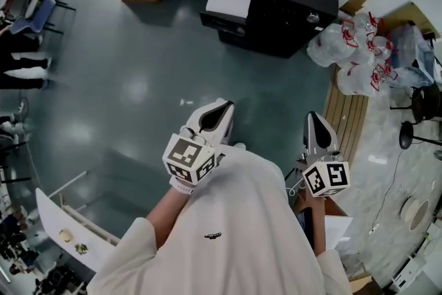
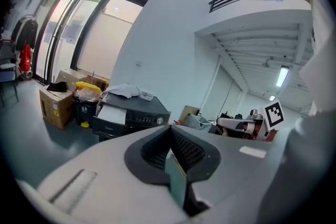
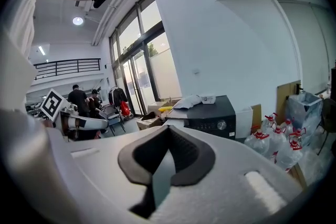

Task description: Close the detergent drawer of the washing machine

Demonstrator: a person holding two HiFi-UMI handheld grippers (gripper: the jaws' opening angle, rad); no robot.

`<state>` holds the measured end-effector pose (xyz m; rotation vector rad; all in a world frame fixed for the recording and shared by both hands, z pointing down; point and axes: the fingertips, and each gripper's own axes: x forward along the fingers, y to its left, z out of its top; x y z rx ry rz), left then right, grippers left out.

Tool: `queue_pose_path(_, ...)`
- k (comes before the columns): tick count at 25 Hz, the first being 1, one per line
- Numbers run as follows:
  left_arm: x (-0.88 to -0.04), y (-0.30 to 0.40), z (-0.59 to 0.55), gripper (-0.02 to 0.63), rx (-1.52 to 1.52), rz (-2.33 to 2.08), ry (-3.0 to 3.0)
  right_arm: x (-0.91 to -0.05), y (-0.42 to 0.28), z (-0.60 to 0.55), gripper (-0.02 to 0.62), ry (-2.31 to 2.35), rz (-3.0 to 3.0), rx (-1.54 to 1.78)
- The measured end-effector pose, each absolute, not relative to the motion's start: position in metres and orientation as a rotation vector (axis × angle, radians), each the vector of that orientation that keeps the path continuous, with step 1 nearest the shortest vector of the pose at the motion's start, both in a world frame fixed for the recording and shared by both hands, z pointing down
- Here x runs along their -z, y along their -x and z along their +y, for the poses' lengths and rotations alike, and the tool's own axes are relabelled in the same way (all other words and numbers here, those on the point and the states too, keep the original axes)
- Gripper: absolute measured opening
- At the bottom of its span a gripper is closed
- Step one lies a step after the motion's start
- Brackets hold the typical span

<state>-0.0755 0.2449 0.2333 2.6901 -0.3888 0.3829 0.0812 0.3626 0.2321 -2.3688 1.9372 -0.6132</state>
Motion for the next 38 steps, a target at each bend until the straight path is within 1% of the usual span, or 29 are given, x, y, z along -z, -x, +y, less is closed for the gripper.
queue_pose_path(6, -0.221, 0.057, 0.185, 0.018, -0.348, -0.377, -2.690, -0.219, -0.094, 0.303, -0.008, 2.373, 1.978, 0.596)
queue_pose_path(15, -0.235, 0.042, 0.100, 0.018, -0.322, -0.349, -2.677, -0.212, -0.103, 0.214, -0.008, 2.401, 2.047, 0.549)
queue_pose_path(22, -0.250, 0.042, 0.029, 0.018, -0.292, -0.404, -2.660, -0.218, -0.090, 0.159, -0.008, 2.377, 2.139, 0.591)
queue_pose_path(31, -0.274, 0.036, 0.010, 0.018, -0.327, -0.482, -2.579, -0.241, -0.106, 0.146, -0.008, 2.347, 2.185, 0.774)
queue_pose_path(38, -0.283, 0.013, -0.002, 0.018, -0.347, -0.598, -2.543, -0.248, -0.132, 0.108, -0.008, 2.253, 2.403, 0.732)
